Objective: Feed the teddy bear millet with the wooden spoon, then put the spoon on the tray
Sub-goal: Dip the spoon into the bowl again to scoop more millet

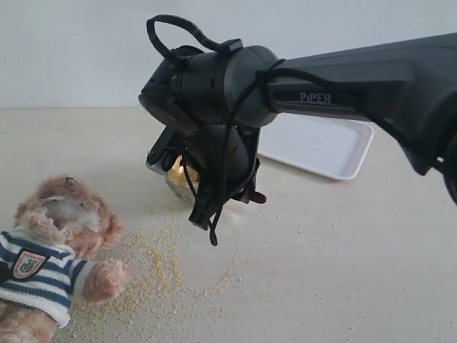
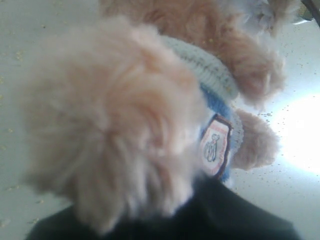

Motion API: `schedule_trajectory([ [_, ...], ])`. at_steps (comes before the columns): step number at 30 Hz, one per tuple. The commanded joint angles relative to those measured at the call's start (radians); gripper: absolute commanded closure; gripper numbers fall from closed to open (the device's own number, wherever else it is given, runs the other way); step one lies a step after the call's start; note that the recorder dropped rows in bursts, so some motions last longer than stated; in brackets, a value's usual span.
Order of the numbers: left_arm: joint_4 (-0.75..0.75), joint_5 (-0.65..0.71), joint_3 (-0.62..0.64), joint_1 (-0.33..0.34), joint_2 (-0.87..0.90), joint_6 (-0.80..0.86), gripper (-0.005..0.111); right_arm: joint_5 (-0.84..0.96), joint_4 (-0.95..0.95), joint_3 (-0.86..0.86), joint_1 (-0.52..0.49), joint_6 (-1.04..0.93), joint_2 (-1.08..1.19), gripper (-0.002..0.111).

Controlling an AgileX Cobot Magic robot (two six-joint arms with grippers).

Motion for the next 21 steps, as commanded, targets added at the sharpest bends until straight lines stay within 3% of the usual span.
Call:
schedule_trajectory([
  [1, -0.014, 0.011, 0.004, 0.003, -0.003, 0.005, 0.102, 0.006, 0.063, -0.003, -0.024, -0.038, -0.018, 0.106],
  [21, -0.014, 0.011, 0.004, 0.003, -0.003, 0.005, 0.102, 0.006, 0.322, -0.003, -0.168, -0.070, -0.086, 0.106],
])
